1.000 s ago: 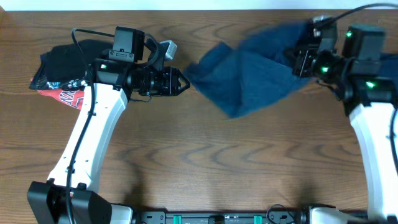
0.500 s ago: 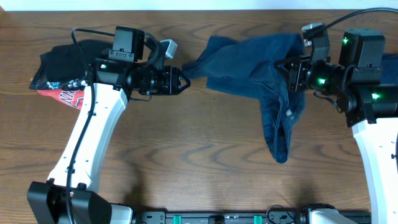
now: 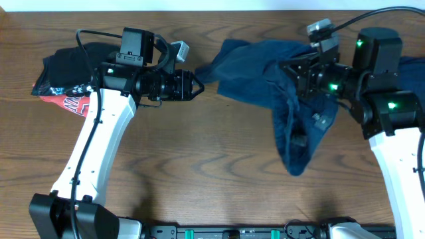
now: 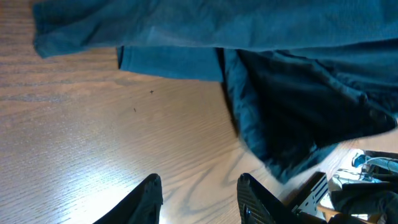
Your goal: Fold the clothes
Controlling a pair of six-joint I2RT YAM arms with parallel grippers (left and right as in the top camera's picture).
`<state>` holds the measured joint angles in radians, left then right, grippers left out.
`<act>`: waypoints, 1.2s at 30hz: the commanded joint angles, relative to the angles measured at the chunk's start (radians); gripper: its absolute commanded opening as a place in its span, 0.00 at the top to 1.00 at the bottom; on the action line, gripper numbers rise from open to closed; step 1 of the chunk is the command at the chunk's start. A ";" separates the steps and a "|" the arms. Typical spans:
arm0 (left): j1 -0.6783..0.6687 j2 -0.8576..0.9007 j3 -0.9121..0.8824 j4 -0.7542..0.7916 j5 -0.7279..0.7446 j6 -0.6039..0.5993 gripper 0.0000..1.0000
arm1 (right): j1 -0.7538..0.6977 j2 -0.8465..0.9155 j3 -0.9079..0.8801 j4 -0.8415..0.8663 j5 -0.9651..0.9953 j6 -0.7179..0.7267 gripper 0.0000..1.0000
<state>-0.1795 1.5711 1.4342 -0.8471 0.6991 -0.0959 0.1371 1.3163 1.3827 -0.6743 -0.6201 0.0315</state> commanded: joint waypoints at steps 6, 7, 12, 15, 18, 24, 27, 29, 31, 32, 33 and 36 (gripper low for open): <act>0.002 0.000 -0.002 0.007 -0.005 0.013 0.58 | -0.011 0.019 0.019 -0.013 0.745 0.093 0.99; 0.002 0.000 -0.002 0.007 -0.005 0.013 0.58 | -0.027 0.037 0.019 -0.004 0.868 0.129 0.99; 0.002 0.000 -0.002 0.020 -0.005 0.013 0.58 | -0.160 0.142 0.019 0.010 1.205 0.360 0.98; 0.002 0.000 -0.002 0.027 -0.005 0.013 0.58 | -0.237 0.210 0.019 0.006 1.085 0.394 0.64; 0.002 0.000 -0.002 0.034 -0.005 0.014 0.53 | -0.266 0.240 0.019 -0.040 0.955 0.389 0.49; -0.017 0.006 -0.008 0.074 -0.022 0.013 0.45 | -0.250 0.210 0.019 -0.091 0.880 0.318 0.44; -0.043 0.023 -0.009 0.083 -0.082 0.013 0.44 | -0.241 0.176 0.019 -0.153 0.795 0.300 0.43; -0.065 0.043 -0.009 0.092 -0.123 0.013 0.44 | -0.241 0.158 0.019 -0.196 0.743 0.300 0.43; -0.084 0.072 -0.009 0.106 -0.156 0.013 0.44 | -0.241 0.146 0.019 -0.238 0.710 0.300 0.43; -0.092 0.089 -0.009 0.115 -0.170 0.013 0.44 | -0.241 0.142 0.019 -0.254 0.696 0.299 0.42; -0.098 0.107 -0.009 0.127 -0.173 0.013 0.44 | -0.241 0.140 0.019 -0.269 0.686 0.300 0.43; -0.113 0.172 -0.009 0.183 -0.172 0.005 0.43 | -0.241 0.136 0.019 -0.310 0.663 0.292 0.42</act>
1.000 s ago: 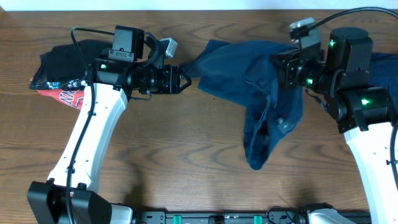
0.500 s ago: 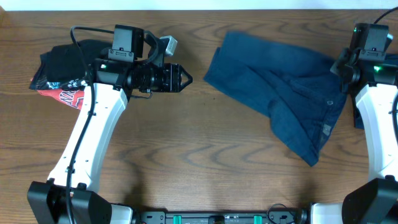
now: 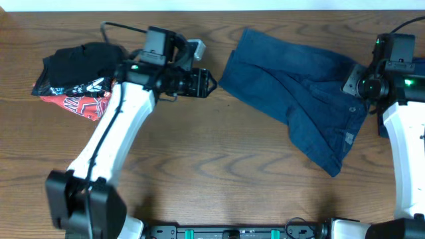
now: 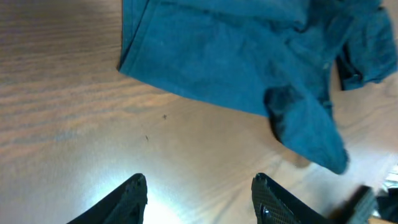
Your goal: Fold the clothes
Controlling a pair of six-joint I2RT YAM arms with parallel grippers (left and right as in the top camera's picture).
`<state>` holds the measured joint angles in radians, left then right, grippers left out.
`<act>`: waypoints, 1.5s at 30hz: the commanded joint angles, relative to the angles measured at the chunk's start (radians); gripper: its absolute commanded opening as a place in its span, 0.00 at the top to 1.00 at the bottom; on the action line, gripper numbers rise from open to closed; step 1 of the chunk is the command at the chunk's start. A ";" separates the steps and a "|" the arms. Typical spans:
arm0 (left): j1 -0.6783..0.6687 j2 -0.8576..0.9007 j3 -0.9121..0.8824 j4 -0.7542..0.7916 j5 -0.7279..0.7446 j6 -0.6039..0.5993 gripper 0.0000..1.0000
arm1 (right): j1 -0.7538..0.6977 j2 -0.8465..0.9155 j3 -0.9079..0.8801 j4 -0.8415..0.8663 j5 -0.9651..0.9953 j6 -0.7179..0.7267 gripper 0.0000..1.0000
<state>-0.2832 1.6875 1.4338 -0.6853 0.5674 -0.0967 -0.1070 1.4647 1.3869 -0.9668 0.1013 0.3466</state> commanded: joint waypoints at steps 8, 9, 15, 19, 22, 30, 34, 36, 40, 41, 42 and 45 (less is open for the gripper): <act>-0.018 0.249 -0.009 0.199 -0.042 -0.057 0.36 | 0.003 -0.016 0.014 -0.061 -0.085 -0.041 0.35; -0.018 0.280 -0.009 0.233 -0.042 -0.075 0.34 | 0.003 -0.016 0.014 -0.068 -0.085 -0.041 0.34; -0.021 0.407 -0.009 0.369 -0.042 -0.163 0.34 | 0.003 -0.017 0.014 -0.090 -0.087 -0.041 0.32; -0.028 0.467 -0.009 0.443 -0.042 -0.172 0.34 | 0.003 -0.019 0.014 -0.094 -0.092 -0.041 0.32; -0.039 0.492 -0.009 0.489 -0.075 -0.179 0.34 | 0.003 -0.021 0.014 -0.094 -0.095 -0.041 0.32; -0.102 0.527 -0.009 0.572 -0.146 -0.197 0.47 | 0.003 -0.023 0.014 -0.096 -0.110 -0.041 0.32; -0.111 0.527 -0.009 0.566 -0.161 -0.198 0.88 | 0.003 -0.023 0.014 -0.095 -0.109 -0.041 0.32; -0.104 0.520 -0.008 0.549 -0.161 -0.198 0.94 | 0.003 -0.023 0.014 -0.095 -0.109 -0.041 0.32; -0.056 0.455 -0.008 0.460 -0.161 -0.196 0.94 | 0.003 -0.023 0.014 -0.113 -0.110 -0.064 0.31; -0.032 0.420 -0.008 0.409 -0.161 -0.195 0.94 | 0.003 -0.023 0.014 -0.121 -0.110 -0.073 0.31; -0.008 0.382 -0.008 0.348 -0.162 -0.193 0.94 | 0.003 -0.023 0.014 -0.129 -0.110 -0.080 0.30; 0.079 0.253 -0.008 0.089 -0.162 -0.193 0.94 | 0.003 -0.023 0.014 -0.146 -0.109 -0.101 0.28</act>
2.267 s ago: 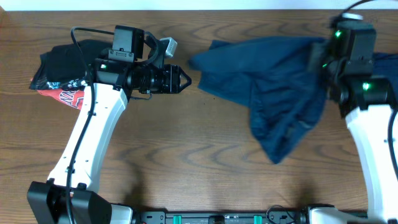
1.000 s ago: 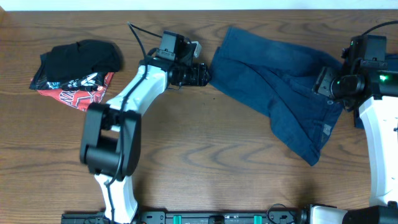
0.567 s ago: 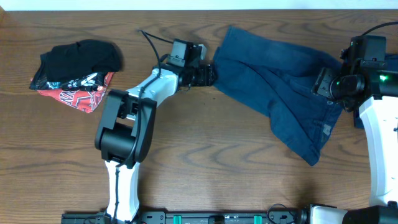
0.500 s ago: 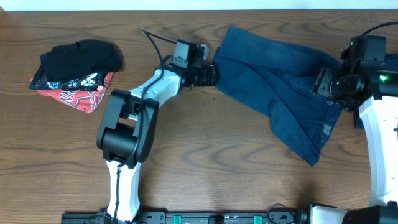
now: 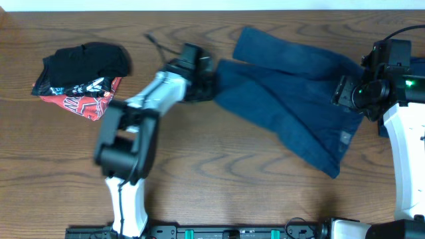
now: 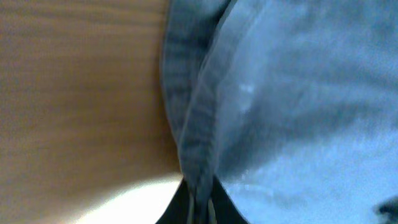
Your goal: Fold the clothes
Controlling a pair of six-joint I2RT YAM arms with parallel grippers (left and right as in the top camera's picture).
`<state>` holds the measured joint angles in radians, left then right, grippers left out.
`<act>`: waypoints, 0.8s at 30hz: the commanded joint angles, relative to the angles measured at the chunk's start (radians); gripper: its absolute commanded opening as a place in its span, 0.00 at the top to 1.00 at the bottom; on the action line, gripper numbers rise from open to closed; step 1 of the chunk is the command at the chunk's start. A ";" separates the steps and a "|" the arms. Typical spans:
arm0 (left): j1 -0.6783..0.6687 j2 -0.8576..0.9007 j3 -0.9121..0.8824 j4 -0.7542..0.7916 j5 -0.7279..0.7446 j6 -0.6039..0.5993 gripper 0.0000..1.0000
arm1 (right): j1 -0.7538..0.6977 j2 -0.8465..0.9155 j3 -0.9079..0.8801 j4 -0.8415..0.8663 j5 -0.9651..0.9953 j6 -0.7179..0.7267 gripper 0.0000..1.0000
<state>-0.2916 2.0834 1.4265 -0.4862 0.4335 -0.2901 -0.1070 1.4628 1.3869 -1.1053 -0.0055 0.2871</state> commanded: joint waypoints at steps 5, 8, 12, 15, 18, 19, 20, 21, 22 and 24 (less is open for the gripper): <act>0.219 -0.303 -0.002 -0.559 -0.183 0.000 0.94 | 0.003 -0.017 0.013 -0.051 -0.012 -0.042 0.25; 0.257 -0.337 -0.002 -0.663 -0.252 0.004 0.94 | 0.003 -0.004 0.011 -0.085 -0.021 -0.042 0.25; 0.257 -0.339 -0.008 -0.695 -0.251 0.008 0.94 | 0.004 0.018 0.004 -0.093 -0.072 -0.042 0.25; 0.239 -0.339 -0.022 -0.707 -0.252 0.008 0.92 | 0.005 0.039 0.003 -0.111 -0.170 -0.077 0.26; 0.233 -0.339 -0.027 -0.734 -0.252 0.008 0.65 | 0.016 0.063 0.002 -0.143 -0.264 -0.150 0.25; 0.233 -0.339 -0.028 -0.747 -0.252 0.008 0.58 | 0.023 0.071 0.001 -0.157 -0.289 -0.179 0.25; 0.234 -0.339 -0.027 -0.761 -0.252 0.008 0.53 | 0.032 0.078 0.000 -0.171 -0.303 -0.201 0.25; 0.235 -0.339 -0.027 -0.774 -0.252 0.009 0.49 | 0.042 0.087 -0.002 -0.189 -0.311 -0.222 0.25; 0.235 -0.339 -0.027 -0.788 -0.252 0.013 0.47 | 0.053 0.095 -0.002 -0.204 -0.313 -0.235 0.25; 0.235 -0.339 -0.027 -0.809 -0.252 0.016 0.45 | 0.077 0.113 -0.006 -0.238 -0.313 -0.245 0.24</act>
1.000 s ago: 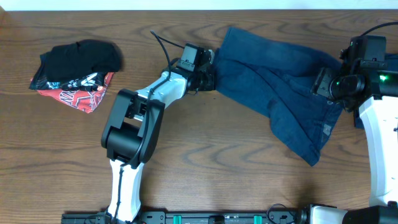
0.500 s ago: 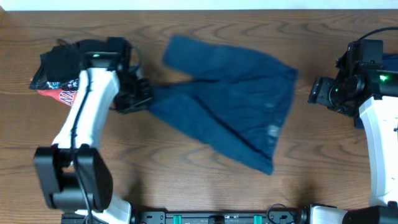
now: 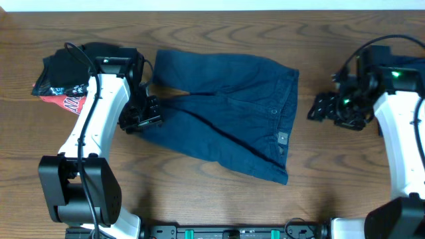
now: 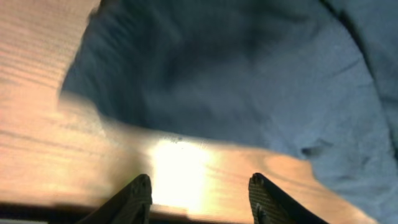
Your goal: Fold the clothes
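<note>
A pair of blue denim shorts [image 3: 226, 113] lies spread flat in the middle of the table, waistband to the right, legs to the left. My left gripper [image 3: 137, 121] hovers at the lower leg's hem. In the left wrist view the left gripper [image 4: 202, 190] is open, bare wood between its fingertips [image 4: 142, 190], and the blue denim shorts [image 4: 249, 81] lie just ahead. My right gripper [image 3: 319, 108] is to the right of the waistband, a strip of table between them. Its jaws are too dark to read.
A heap of black and red clothes [image 3: 73, 76] sits at the far left, just behind my left arm. More cloth shows at the right edge [image 3: 415, 63]. The wooden table [image 3: 212, 199] lies bare in front of the shorts.
The shorts have moved left from the right half to the table's middle and lie flatter. My left gripper, shut on the leg hem before, is now open. The right gripper stands clear of the waistband.
First my right gripper held the shorts bunched up at the right, the left gripper open near a leg. Then the shorts lay spread at the right. Then the left gripper was shut on the hem. Now they lie flat in the middle, released.
</note>
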Controlling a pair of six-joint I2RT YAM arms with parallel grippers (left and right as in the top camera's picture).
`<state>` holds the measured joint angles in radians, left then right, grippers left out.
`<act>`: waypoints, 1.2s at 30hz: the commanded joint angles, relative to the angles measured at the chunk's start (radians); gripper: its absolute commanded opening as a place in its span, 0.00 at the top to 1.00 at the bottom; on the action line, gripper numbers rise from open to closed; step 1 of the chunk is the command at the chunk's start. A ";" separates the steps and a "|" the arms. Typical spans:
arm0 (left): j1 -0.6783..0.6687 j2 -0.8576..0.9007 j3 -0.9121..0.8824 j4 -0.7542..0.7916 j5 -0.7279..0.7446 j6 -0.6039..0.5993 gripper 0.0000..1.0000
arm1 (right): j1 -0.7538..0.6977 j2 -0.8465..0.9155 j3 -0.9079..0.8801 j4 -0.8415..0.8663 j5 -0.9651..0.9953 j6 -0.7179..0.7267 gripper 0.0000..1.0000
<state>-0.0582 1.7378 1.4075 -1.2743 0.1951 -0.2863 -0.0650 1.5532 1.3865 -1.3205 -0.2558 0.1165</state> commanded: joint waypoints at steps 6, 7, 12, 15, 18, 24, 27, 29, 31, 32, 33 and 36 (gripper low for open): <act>0.002 -0.003 -0.008 -0.022 -0.013 0.015 0.45 | 0.118 0.055 -0.077 -0.060 -0.137 -0.072 0.24; 0.002 -0.003 -0.008 -0.013 -0.013 0.016 0.45 | 0.135 0.055 -0.098 -0.060 -0.156 -0.072 0.24; 0.002 -0.003 -0.008 0.025 -0.013 0.015 0.45 | 0.235 0.055 -0.224 -0.048 -0.186 -0.074 0.24; 0.002 -0.003 -0.008 0.035 -0.013 0.016 0.45 | 0.290 0.055 -0.296 -0.012 -0.198 -0.072 0.23; 0.002 -0.003 -0.008 0.034 -0.013 0.016 0.45 | 0.336 0.055 -0.363 0.041 -0.208 -0.027 0.25; 0.002 -0.003 -0.008 0.034 -0.013 0.016 0.45 | 0.364 0.055 -0.457 0.144 -0.204 0.060 0.30; 0.002 -0.003 -0.008 0.034 -0.013 0.016 0.45 | 0.366 0.055 -0.496 0.201 -0.205 0.072 0.36; 0.002 -0.003 -0.008 0.034 -0.013 0.016 0.45 | 0.366 0.055 -0.518 0.240 -0.205 0.086 0.43; 0.002 -0.003 -0.008 0.034 -0.013 0.016 0.45 | 0.366 0.055 -0.534 0.275 -0.205 0.094 0.48; 0.002 -0.003 -0.008 0.034 -0.013 0.016 0.45 | 0.366 0.055 -0.540 0.290 -0.205 0.097 0.49; 0.002 -0.003 -0.008 0.034 -0.013 0.016 0.45 | 0.366 0.055 -0.543 0.297 -0.205 0.097 0.50; 0.002 -0.003 -0.008 0.034 -0.013 0.016 0.45 | 0.367 0.055 -0.545 0.300 -0.193 0.104 0.50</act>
<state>-0.0582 1.7378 1.4044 -1.2366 0.1947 -0.2840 0.2913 1.6043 0.8486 -1.0252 -0.4492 0.1959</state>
